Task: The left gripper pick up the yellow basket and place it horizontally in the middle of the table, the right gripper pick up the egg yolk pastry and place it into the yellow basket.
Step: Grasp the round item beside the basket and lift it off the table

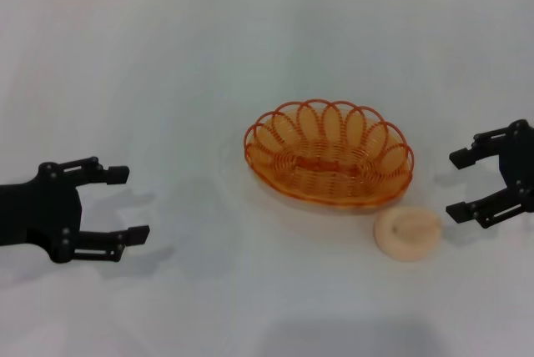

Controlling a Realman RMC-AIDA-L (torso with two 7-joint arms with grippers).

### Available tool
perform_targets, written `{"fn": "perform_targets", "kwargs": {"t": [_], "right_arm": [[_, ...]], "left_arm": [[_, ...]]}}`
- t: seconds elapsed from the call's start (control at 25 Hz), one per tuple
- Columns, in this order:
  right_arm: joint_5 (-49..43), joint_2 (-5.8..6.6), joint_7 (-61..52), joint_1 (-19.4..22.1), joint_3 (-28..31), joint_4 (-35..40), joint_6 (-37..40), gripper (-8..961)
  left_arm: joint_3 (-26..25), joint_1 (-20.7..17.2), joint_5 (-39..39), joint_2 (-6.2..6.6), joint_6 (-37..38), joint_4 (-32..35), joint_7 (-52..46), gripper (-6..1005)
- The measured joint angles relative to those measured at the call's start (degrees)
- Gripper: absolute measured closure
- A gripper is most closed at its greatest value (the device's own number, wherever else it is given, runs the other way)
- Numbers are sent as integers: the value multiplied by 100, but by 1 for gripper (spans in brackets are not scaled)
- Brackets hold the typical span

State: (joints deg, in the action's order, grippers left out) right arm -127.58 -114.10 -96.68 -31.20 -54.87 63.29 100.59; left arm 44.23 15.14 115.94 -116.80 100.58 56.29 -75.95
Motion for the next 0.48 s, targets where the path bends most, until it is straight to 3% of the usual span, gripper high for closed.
{"fn": "perform_targets", "kwargs": {"t": [0.16,0.48], "right_arm": [[-73,-29,-192,-5,-166,-23,-19,229],[-142,-112,-223,-53,-375,-335,-280,233]], "left_arm": [[-70,51,-24,80,260,-215,260,106],[-395,63,-153,82,579,-279,618,106]]}}
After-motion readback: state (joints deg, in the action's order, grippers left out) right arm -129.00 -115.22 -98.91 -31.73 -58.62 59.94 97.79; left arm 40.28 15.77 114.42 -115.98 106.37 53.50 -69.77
